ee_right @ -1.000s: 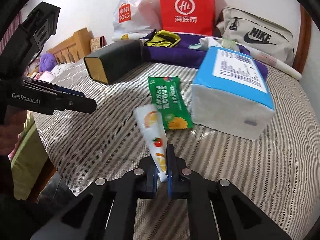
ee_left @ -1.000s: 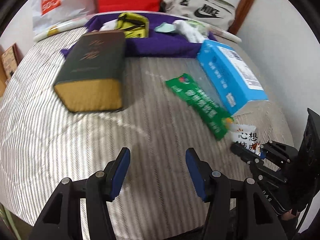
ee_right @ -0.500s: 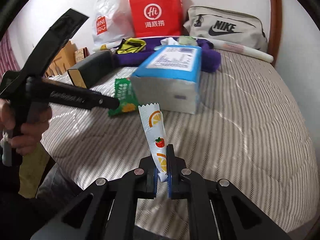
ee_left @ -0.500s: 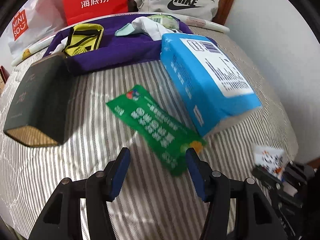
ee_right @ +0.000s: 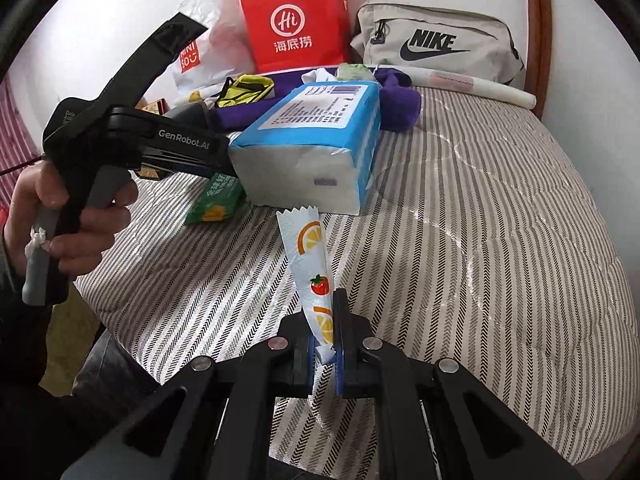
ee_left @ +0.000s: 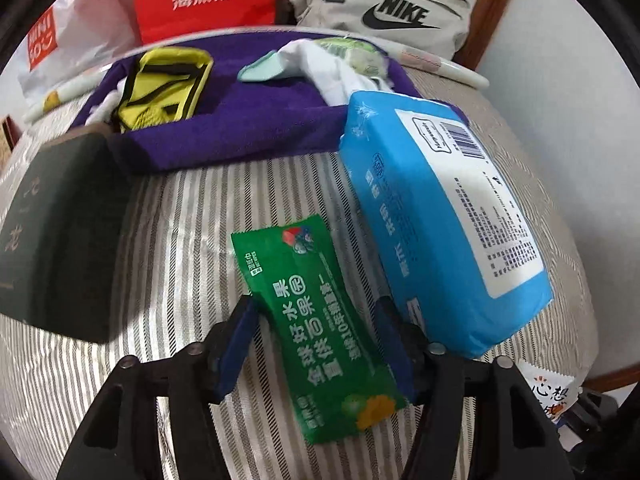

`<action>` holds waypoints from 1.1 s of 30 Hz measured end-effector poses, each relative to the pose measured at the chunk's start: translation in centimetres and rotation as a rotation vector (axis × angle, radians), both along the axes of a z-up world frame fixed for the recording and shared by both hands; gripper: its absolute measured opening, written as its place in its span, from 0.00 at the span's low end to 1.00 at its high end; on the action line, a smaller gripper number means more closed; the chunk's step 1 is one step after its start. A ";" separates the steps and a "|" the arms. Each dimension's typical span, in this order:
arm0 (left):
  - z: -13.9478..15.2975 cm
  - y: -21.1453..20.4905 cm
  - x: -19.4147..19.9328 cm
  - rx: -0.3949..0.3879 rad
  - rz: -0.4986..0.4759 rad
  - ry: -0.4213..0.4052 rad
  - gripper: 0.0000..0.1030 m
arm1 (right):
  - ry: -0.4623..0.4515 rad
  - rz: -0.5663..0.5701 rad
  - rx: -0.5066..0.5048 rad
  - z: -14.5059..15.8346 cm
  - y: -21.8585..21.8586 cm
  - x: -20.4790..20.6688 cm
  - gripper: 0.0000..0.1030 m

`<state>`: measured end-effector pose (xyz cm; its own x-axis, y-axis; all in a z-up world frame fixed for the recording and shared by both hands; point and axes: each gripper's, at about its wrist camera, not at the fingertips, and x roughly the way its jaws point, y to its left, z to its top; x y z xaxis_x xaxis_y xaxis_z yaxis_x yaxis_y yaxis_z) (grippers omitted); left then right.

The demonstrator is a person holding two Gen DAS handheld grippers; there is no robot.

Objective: Organize soft objects
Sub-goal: 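Grasp the green snack bar with the left tool while the right tool holds the packet, then carry the snack bar with the left tool while the right tool carries the packet over the towel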

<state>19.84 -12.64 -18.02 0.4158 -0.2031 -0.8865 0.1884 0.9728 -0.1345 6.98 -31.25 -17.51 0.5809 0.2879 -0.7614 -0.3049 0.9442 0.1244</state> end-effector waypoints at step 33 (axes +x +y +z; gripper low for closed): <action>0.1 4.3 -7.0 0.049 -0.121 -0.096 0.18 | 0.026 -0.006 -0.027 -0.4 2.3 0.5 0.07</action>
